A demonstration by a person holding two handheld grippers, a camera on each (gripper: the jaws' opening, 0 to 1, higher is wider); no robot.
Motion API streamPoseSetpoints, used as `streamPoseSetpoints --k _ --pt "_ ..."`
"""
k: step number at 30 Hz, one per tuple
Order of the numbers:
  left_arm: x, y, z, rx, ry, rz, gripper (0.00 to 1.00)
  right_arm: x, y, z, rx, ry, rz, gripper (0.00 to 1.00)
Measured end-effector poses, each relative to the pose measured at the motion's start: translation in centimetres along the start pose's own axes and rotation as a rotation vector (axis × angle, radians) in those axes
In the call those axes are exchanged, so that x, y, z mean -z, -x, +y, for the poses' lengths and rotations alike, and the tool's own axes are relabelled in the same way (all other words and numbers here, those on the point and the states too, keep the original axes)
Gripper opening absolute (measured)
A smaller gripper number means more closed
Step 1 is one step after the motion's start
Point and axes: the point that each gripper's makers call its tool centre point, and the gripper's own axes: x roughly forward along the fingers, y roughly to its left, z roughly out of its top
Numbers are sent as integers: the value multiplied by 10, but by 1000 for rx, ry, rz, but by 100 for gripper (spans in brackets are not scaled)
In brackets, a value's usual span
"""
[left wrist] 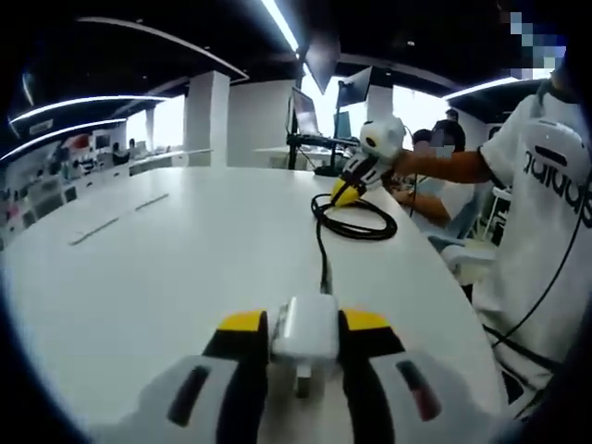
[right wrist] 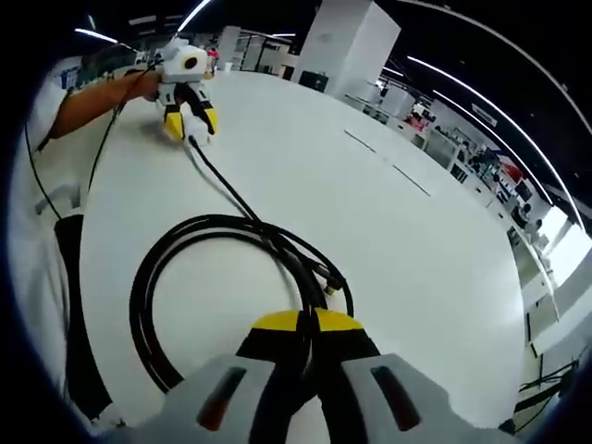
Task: Plug the desk Type‑C cable into the charger adapter.
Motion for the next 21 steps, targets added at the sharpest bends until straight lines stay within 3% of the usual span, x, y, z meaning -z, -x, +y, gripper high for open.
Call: streamPoseSetpoints --k 15,21 --pt "-5 -2 31 -76 -16 -6 30 -12 -24 -22 16 39 10 2" --pt "-7 -2 54 -126 -7 -26 30 -16 -33 -30 31 32 2 2"
